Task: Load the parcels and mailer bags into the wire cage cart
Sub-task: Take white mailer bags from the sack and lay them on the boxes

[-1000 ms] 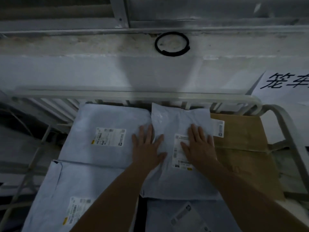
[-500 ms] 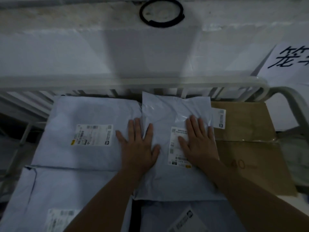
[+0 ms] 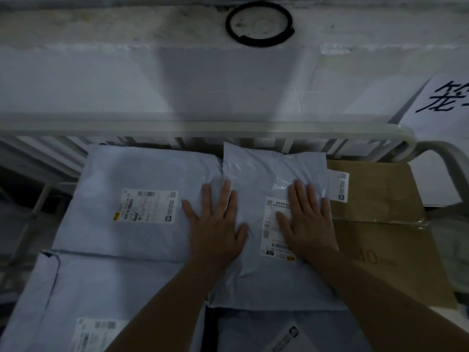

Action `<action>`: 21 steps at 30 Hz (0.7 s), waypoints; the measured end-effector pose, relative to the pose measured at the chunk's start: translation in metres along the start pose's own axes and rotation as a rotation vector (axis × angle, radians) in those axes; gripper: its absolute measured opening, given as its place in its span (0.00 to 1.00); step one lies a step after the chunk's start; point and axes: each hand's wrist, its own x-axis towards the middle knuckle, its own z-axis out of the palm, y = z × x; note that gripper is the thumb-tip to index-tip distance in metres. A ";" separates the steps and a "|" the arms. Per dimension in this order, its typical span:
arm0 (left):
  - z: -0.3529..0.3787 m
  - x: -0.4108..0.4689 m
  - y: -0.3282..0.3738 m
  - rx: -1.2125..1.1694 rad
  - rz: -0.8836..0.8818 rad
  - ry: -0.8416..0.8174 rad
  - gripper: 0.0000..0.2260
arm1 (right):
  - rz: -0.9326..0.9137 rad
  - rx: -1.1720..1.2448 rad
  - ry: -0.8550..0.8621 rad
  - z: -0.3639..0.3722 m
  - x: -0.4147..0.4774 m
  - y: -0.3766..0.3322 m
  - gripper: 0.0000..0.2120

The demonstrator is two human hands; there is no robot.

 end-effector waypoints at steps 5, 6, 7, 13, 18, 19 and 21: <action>0.000 0.002 0.000 0.006 0.007 -0.019 0.36 | 0.002 0.002 -0.005 0.001 0.001 0.000 0.37; -0.001 0.002 0.001 0.006 0.006 -0.022 0.36 | 0.003 0.002 -0.004 0.001 0.001 0.000 0.37; -0.001 0.002 0.001 0.007 0.005 -0.026 0.36 | 0.004 0.001 -0.005 0.001 0.001 0.000 0.37; 0.002 0.003 0.001 0.028 -0.008 -0.054 0.38 | 0.003 -0.001 -0.008 0.002 0.001 0.001 0.36; 0.004 0.001 0.004 0.050 -0.012 -0.054 0.40 | 0.025 0.023 -0.036 -0.006 -0.004 -0.003 0.34; 0.002 0.000 0.006 0.060 -0.017 -0.082 0.40 | 0.037 0.026 -0.065 -0.009 -0.007 -0.006 0.33; -0.003 0.000 0.009 0.079 -0.067 -0.133 0.40 | 0.051 0.017 -0.136 -0.017 -0.018 -0.011 0.31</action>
